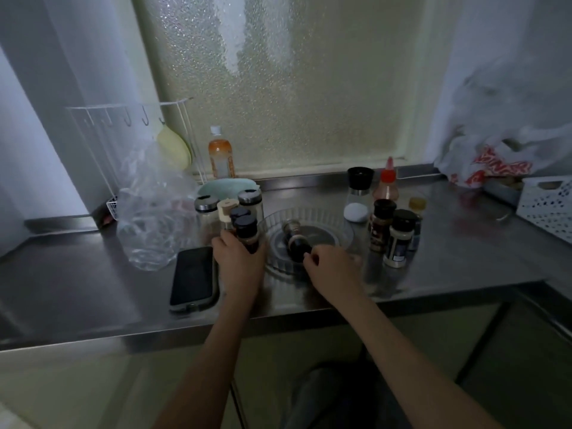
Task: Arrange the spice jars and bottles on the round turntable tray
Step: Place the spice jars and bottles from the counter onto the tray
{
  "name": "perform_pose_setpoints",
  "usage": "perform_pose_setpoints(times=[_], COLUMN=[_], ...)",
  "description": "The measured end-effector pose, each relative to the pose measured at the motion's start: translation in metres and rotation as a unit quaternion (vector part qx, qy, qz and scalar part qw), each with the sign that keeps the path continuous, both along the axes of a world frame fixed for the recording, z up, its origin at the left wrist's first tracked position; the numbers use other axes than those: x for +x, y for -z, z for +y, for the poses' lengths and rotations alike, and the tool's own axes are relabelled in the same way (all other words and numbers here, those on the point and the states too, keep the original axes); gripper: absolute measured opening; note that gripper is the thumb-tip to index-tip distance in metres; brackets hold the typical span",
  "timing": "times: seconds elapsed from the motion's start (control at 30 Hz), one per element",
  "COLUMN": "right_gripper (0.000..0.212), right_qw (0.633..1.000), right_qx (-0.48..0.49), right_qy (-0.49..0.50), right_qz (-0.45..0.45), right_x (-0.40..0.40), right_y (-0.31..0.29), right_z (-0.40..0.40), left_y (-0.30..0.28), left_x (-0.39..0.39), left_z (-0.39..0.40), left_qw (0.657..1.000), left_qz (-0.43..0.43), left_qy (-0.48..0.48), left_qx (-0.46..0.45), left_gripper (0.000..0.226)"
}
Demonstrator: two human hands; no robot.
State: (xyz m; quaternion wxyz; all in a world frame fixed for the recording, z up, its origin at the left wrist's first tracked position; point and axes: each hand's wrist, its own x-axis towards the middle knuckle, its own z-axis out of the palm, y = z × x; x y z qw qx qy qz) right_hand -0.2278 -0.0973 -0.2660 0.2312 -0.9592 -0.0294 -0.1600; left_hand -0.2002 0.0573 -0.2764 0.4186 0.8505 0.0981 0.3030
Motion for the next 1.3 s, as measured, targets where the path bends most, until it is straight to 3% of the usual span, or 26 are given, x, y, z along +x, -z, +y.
perform_pose_setpoints(times=[0.1, 0.2, 0.27, 0.4, 0.47, 0.63, 0.73, 0.83, 0.9, 1.03, 1.17, 1.3], right_gripper=[0.032, 0.008, 0.032, 0.070, 0.072, 0.065, 0.056, 0.046, 0.041, 0.047, 0.060, 0.058], right_qw=[1.000, 0.995, 0.991, 0.972, 0.962, 0.950, 0.957, 0.969, 0.968, 0.974, 0.958, 0.973], right_qx=[0.005, 0.058, 0.071, -0.048, -0.088, -0.187, -0.164, -0.018, 0.019, -0.052, -0.159, -0.093], right_qy=[-0.018, -0.051, -0.106, -0.226, -0.254, -0.246, -0.232, -0.237, -0.235, -0.220, -0.234, -0.210], right_qz=[-0.016, -0.058, -0.037, 0.044, 0.053, -0.037, -0.051, -0.063, -0.083, -0.024, -0.048, -0.008], right_x=[0.007, 0.031, 0.052, 0.087, 0.099, 0.117, 0.121, 0.120, 0.118, 0.115, 0.118, 0.119], right_y=[-0.009, -0.019, -0.023, -0.013, -0.003, 0.006, 0.010, 0.010, 0.008, 0.007, 0.015, 0.017], right_z=[-0.009, -0.025, -0.032, -0.023, -0.017, -0.012, -0.018, -0.028, -0.032, -0.025, -0.020, -0.023], left_y=[0.006, 0.010, 0.005, -0.019, -0.026, -0.019, -0.012, -0.002, 0.004, 0.007, 0.006, 0.006], left_x=[0.011, 0.013, 0.015, 0.029, 0.039, 0.053, 0.053, 0.052, 0.054, 0.056, 0.058, 0.055], left_z=[0.011, 0.014, 0.012, 0.003, -0.004, -0.010, -0.010, -0.010, -0.010, -0.009, -0.007, -0.008], left_qw=[1.000, 0.997, 0.992, 0.980, 0.981, 0.981, 0.976, 0.971, 0.968, 0.975, 0.981, 0.983], left_qz=[0.008, -0.067, -0.121, -0.192, -0.182, -0.176, -0.201, -0.195, -0.172, -0.131, -0.116, -0.116], left_qy=[0.016, 0.025, 0.020, 0.052, 0.070, 0.077, 0.083, 0.104, 0.122, 0.136, 0.125, 0.110], left_qx=[0.013, 0.019, 0.008, -0.009, -0.007, -0.028, 0.006, 0.086, 0.136, 0.115, 0.097, 0.095], left_gripper=[0.044, 0.033, 0.031, 0.029, 0.030, 0.035, 0.038, 0.041, 0.041, 0.041, 0.044, 0.046])
